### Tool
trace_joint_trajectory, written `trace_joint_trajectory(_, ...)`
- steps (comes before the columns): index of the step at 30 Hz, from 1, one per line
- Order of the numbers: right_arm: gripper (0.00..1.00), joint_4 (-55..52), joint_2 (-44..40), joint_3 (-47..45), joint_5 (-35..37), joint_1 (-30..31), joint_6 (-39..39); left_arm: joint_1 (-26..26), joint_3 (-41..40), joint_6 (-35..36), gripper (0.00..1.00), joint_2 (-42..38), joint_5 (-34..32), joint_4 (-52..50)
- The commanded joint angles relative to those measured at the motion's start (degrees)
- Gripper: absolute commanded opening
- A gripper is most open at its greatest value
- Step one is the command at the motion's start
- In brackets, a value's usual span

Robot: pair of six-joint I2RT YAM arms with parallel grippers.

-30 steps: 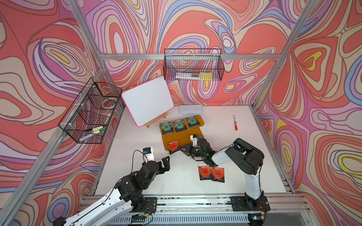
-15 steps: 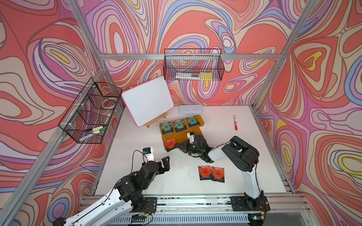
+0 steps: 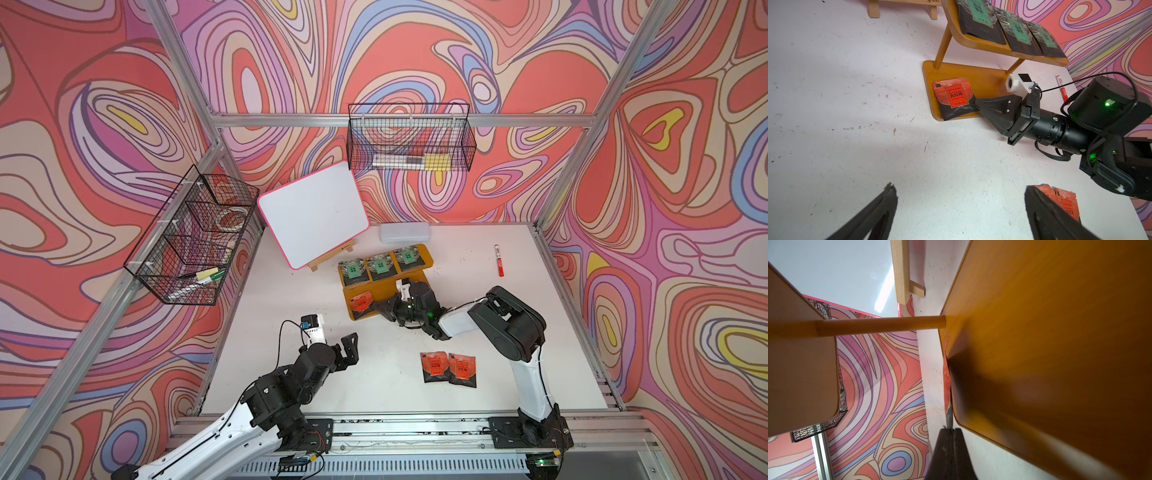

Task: Place the tea bags on the shelf by color
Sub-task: Place the tea bag on the shelf.

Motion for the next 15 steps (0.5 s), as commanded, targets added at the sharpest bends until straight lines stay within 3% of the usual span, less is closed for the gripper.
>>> trace_joint_trajectory(1, 0.00, -0.7, 2.1, 1.7, -0.4, -0.3, 0.4, 0.3, -0.5, -0.3, 0.99, -0.7, -1.2, -1.4)
trace_joint_trajectory(15, 0.00, -3.4, 3.2, 3.7, -0.8, -0.8, 0.0, 0.3, -0.9, -0.5, 0.99, -1.0, -1.4, -1.5)
